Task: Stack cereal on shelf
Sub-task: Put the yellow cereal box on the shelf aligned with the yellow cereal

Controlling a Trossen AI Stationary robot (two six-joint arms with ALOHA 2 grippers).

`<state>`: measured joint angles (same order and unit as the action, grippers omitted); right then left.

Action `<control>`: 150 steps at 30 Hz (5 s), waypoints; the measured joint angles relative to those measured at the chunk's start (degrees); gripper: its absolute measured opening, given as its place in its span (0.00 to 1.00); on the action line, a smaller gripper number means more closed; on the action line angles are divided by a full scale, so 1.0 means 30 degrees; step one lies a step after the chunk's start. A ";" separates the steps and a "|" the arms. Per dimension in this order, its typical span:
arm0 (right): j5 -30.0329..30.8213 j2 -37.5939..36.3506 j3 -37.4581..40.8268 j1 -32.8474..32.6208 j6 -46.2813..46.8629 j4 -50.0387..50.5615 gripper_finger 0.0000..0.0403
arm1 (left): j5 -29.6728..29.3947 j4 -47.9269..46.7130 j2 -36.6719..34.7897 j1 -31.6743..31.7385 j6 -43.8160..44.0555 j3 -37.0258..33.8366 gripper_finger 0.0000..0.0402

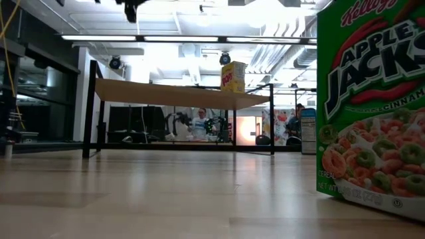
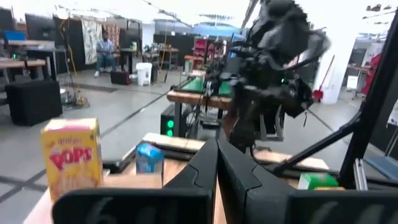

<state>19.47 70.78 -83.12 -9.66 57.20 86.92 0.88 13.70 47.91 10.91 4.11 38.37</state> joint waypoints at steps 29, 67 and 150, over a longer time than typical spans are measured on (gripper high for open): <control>-0.6898 1.0283 -0.7391 -0.9001 1.6330 0.1011 0.60 | -0.0027 0.1388 0.1905 -0.0013 0.0404 -0.0708 0.01; -0.6811 1.3290 -0.5518 -0.9783 1.8210 0.0941 0.60 | -0.0027 0.1388 0.1905 -0.0013 -0.2099 -0.0686 0.01; 0.6041 1.2118 -1.5134 -0.3999 0.2723 0.0997 0.31 | -0.0027 0.1358 0.1879 -0.0020 -0.3107 -0.0686 0.01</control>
<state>37.59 107.13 -128.53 -21.65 65.37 89.91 0.80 17.78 53.55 10.85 -5.21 36.32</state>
